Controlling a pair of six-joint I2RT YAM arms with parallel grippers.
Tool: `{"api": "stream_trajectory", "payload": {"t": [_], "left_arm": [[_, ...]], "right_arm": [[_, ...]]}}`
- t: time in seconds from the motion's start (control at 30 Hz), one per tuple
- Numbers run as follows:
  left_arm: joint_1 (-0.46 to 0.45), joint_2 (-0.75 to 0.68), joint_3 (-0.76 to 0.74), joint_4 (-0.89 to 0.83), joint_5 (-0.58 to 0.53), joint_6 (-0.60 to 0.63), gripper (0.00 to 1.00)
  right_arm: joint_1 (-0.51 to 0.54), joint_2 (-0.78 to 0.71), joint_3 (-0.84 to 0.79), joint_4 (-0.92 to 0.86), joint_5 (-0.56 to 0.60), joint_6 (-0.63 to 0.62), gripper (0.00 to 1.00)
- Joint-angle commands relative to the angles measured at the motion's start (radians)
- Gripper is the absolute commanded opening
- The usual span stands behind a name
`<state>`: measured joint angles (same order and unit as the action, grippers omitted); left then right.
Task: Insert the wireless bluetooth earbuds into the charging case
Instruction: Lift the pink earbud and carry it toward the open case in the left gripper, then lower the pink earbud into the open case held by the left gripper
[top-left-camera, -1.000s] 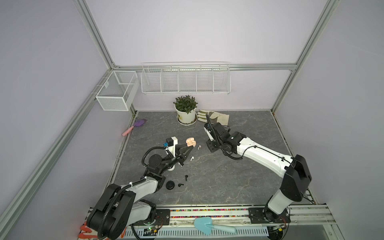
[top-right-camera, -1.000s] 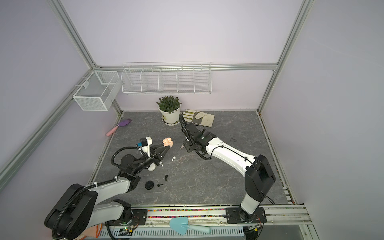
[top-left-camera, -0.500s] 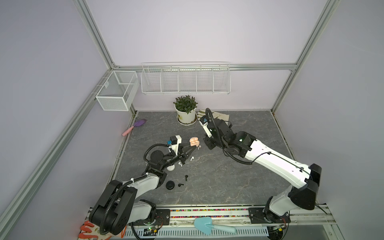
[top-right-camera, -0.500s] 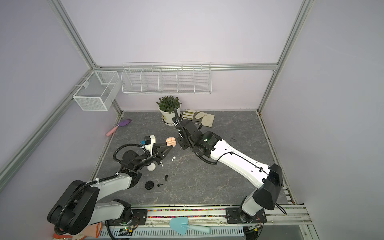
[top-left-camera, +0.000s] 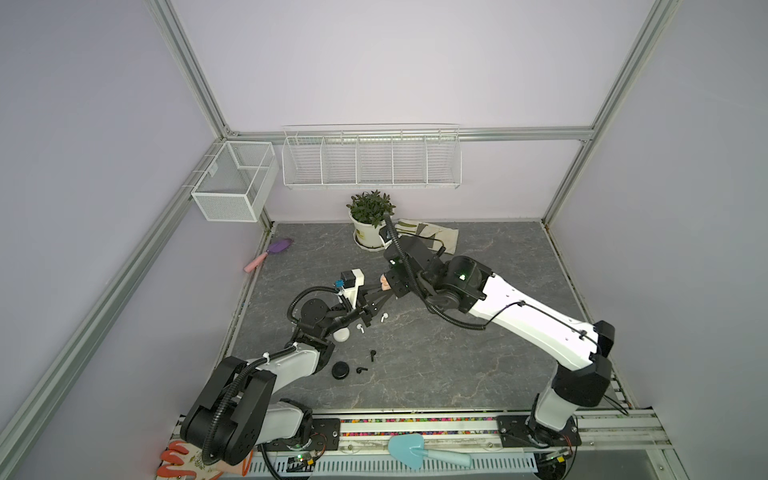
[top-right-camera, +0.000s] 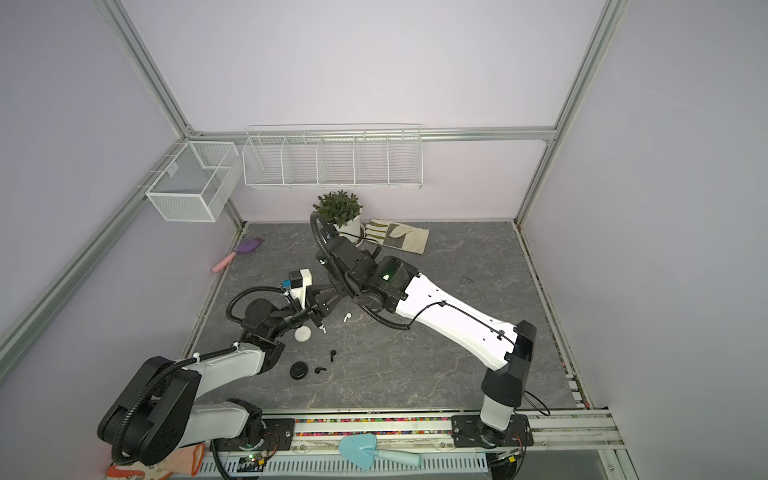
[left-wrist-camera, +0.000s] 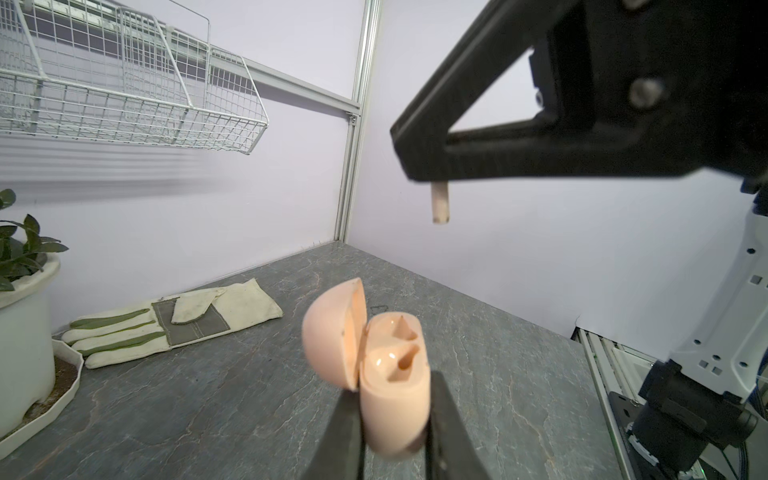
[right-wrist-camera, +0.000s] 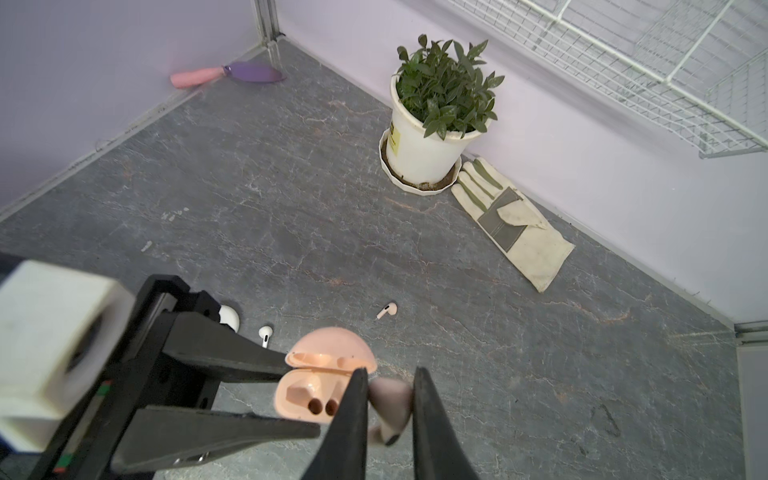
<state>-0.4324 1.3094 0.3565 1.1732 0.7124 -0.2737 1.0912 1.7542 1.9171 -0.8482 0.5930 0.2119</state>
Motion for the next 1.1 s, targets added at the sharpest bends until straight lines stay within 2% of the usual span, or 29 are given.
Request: {"api": "stream_trajectory", "payload": {"t": [0.0,0.43,1.07], "left_arm": [[0.0,0.0,0.017,0.046,0.01,0.018,0.0],[0.0,-0.005,0.007,0.059,0.013,0.003,0.0],[0.006,-0.01,0.001,0.08,0.017,-0.015,0.0]], "right_arm": [[0.021,0.01,0.008,-0.016,0.052,0.043,0.18],[0.034,-0.007,-0.096,0.141,0.021,0.037,0.18],[0.035,0.008,-0.104,0.112,0.022,0.029,0.17]]}}
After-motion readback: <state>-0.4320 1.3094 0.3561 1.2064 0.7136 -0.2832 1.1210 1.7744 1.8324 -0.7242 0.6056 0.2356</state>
